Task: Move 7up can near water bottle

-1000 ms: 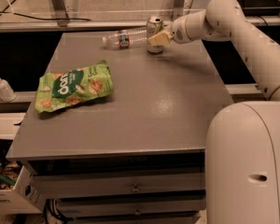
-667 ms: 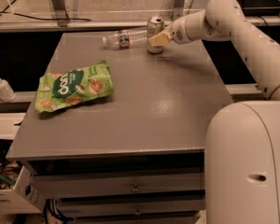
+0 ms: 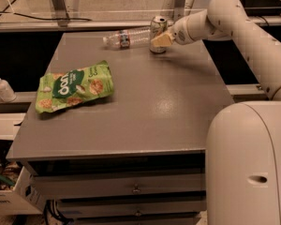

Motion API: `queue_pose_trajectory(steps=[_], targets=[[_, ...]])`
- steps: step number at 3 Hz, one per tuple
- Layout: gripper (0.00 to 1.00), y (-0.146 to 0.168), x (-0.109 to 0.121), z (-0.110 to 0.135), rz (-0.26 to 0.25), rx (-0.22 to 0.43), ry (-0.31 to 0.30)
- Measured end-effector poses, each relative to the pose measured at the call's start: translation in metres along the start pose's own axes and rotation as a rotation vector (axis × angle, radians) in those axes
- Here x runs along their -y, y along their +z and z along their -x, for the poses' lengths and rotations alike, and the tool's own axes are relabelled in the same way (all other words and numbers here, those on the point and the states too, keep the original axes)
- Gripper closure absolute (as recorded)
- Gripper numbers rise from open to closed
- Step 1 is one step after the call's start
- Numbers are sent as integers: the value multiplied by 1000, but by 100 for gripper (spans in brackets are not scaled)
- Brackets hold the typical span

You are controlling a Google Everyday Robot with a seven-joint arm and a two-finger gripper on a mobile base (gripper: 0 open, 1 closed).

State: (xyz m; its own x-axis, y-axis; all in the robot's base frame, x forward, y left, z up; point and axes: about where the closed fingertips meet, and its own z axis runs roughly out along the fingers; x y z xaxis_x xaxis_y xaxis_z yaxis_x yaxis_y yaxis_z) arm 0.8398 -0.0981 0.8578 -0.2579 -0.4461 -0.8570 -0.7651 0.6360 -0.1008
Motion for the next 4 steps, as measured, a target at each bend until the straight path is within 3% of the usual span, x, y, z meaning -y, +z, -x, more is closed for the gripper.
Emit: queue_pose_trajectory(steps=[1, 2, 4], targets=[[0, 0, -2, -2, 9, -6, -2], [0, -7, -9, -2, 47, 14, 13], [0, -85, -29, -17, 141, 112, 49]])
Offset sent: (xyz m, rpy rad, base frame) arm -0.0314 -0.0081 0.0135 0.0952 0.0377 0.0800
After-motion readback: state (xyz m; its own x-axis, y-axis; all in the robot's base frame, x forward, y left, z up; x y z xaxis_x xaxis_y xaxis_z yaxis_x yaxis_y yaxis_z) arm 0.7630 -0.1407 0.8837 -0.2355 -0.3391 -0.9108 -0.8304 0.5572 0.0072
